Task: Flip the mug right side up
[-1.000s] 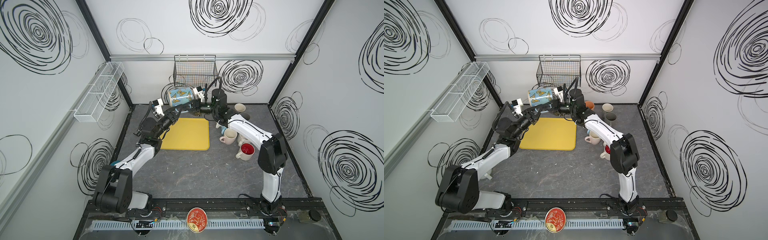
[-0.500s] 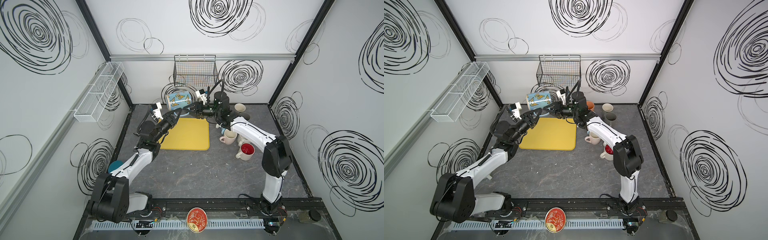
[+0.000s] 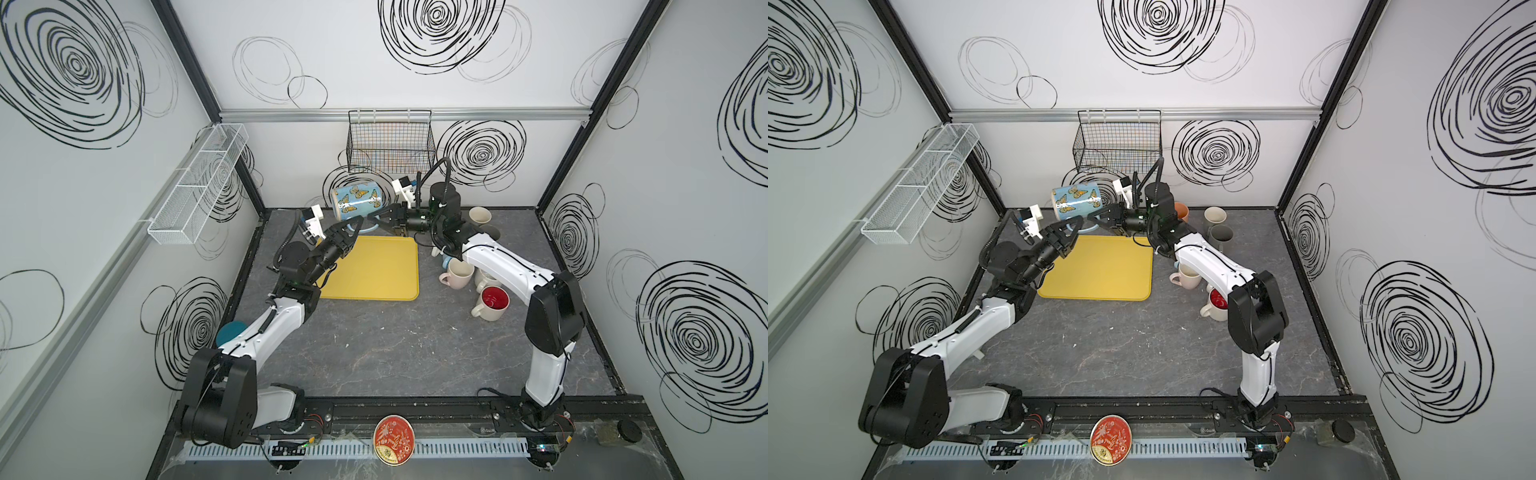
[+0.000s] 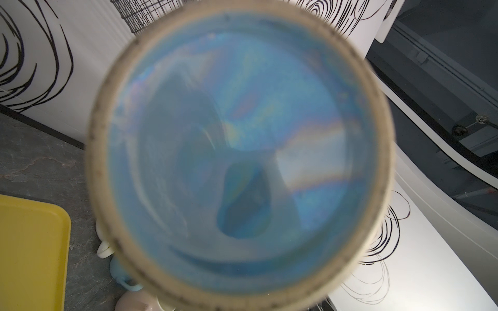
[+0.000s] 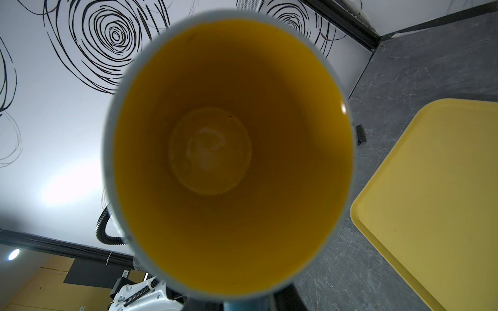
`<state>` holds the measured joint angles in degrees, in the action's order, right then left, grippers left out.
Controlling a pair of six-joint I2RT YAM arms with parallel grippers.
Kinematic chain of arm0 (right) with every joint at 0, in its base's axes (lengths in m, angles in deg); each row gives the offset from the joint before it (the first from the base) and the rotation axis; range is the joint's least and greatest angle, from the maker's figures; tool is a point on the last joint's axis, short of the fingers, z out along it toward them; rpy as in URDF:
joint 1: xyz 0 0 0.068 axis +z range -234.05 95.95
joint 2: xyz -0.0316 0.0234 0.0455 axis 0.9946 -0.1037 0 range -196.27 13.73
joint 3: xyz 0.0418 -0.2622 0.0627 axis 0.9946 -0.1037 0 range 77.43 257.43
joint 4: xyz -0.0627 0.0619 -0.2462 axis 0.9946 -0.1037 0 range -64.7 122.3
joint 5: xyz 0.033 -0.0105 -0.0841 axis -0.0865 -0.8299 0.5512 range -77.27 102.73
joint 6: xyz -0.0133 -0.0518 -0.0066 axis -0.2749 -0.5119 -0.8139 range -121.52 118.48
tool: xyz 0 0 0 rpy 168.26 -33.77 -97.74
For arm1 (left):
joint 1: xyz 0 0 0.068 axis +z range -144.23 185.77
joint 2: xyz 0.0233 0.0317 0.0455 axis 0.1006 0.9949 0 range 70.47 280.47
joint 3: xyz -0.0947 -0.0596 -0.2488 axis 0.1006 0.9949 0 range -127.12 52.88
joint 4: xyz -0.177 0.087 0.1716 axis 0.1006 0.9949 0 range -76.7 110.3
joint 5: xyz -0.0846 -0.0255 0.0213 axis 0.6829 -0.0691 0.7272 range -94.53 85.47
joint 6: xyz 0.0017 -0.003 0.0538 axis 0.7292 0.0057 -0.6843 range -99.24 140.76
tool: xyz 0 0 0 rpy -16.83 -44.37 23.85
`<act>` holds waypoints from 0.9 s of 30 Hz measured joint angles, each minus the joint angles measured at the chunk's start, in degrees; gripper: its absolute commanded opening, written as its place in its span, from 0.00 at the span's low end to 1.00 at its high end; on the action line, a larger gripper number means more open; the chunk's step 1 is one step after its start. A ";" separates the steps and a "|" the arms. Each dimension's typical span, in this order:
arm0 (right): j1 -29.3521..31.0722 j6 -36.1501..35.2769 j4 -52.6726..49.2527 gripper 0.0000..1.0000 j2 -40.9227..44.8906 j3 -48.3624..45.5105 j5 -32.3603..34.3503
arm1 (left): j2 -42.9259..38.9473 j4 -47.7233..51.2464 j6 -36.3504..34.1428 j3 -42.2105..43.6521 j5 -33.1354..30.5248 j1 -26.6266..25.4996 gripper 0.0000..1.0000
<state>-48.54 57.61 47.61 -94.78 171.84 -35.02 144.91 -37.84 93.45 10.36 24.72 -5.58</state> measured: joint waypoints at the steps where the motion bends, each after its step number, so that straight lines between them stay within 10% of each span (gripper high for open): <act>1: 0.00 0.07 0.31 0.08 0.00 -0.15 -0.04 | -0.02 0.02 0.00 0.00 0.02 0.00 0.00; 5: 0.00 0.83 1.53 0.35 0.00 -1.05 -0.33 | -0.02 0.46 -0.09 0.02 0.28 0.00 0.00; 8: 0.22 1.68 2.19 0.38 0.07 -1.62 -0.48 | -0.02 1.14 -0.46 0.13 0.87 -0.33 0.00; 18: 0.33 1.20 2.60 0.00 1.49 -3.87 -0.46 | -0.04 0.90 0.44 0.37 1.42 -0.92 0.01; 27: 0.48 0.83 -0.31 0.00 2.47 -4.26 0.59 | -0.74 2.21 -2.43 0.55 1.88 -1.33 0.48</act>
<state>-48.06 58.45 47.30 -92.31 167.57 -34.43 144.16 -35.63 91.02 10.91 26.60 -6.91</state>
